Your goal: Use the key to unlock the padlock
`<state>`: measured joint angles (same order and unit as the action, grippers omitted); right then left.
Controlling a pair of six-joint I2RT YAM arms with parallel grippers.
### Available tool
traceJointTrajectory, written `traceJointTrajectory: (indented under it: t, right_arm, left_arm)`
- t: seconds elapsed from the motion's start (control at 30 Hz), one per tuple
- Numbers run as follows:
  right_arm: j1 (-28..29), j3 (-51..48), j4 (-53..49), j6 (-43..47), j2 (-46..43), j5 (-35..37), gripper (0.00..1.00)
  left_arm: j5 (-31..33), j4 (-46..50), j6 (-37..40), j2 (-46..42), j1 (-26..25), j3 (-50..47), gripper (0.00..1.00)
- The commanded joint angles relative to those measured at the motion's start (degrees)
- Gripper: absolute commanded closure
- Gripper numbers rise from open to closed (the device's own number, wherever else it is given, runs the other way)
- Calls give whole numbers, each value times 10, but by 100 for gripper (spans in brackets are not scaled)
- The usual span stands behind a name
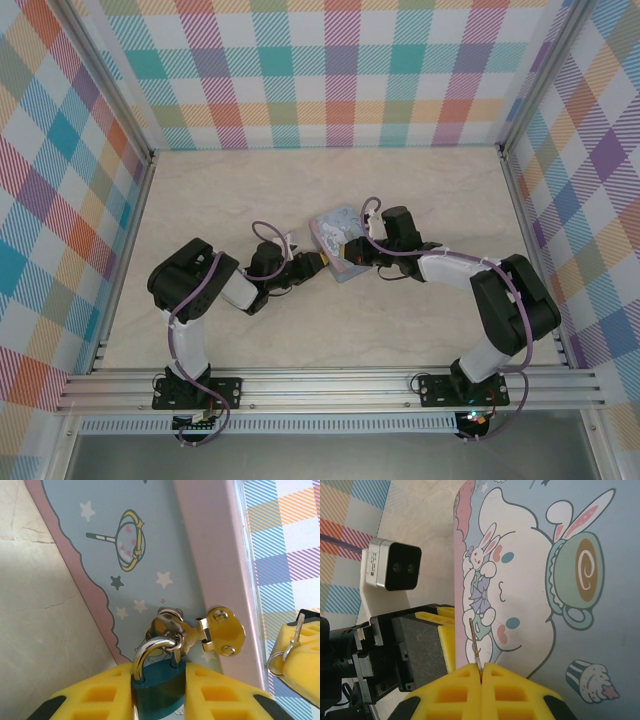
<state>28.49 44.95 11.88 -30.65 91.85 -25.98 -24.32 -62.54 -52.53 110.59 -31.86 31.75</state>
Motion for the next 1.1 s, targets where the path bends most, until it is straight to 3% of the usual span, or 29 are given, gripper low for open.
traceJointTrajectory:
  t: [0.0,0.17,0.3,1.07]
  right_arm:
    - [6,-9,-31,7,9,-8,96]
    - [3,-14,-20,1,1,-9,95]
    - [2,-10,-26,4,2,-12,95]
    - [2,-8,-23,4,4,-15,95]
  left_arm:
    - [1,-30,-3,6,-9,14,80]
    - [6,-28,-1,-6,-10,5,79]
    - [2,-27,-1,-14,-10,3,71]
    - [-15,-109,-68,-28,-13,-11,68]
